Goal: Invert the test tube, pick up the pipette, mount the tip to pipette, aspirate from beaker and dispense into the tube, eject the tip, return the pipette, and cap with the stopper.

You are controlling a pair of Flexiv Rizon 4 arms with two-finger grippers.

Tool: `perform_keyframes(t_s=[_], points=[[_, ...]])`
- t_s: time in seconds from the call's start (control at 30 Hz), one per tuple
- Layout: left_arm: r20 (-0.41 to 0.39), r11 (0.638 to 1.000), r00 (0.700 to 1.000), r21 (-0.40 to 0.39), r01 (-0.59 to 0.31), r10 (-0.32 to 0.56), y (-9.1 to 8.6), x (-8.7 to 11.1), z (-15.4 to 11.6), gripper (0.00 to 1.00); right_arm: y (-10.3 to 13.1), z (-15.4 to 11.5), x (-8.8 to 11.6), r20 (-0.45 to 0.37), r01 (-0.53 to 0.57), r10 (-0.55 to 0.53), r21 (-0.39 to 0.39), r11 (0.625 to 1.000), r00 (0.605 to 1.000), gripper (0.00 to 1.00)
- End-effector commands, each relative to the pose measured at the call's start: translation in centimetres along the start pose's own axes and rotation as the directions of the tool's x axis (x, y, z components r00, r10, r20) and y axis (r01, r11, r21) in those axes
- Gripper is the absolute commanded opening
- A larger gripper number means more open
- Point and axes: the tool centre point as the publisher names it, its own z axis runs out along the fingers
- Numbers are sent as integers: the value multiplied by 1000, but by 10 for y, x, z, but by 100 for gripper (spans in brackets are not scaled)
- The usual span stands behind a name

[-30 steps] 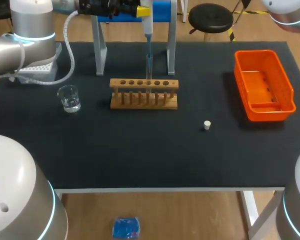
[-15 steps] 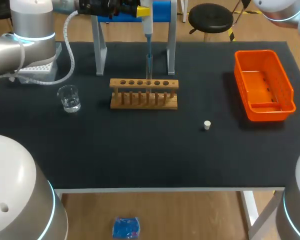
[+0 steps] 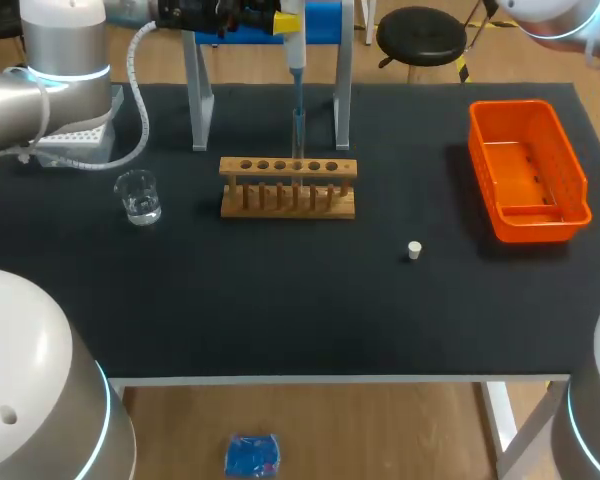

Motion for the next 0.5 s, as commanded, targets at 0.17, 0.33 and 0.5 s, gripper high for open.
perform_keyframes(t_s=[0.17, 0.33, 0.5], points=[[4, 1000, 1000, 1, -1, 1, 0, 2, 0, 0, 1, 6, -5, 2, -6, 6, 12, 1000, 1000, 0], [4, 1000, 1000, 1, -1, 1, 0, 2, 0, 0, 1, 7, -6, 3, -9, 9, 12, 1000, 1000, 0], [4, 1000, 1000, 1, -1, 1, 0, 2, 0, 0, 3, 6, -6, 4, -14, 14, 5, 1000, 1000, 0]])
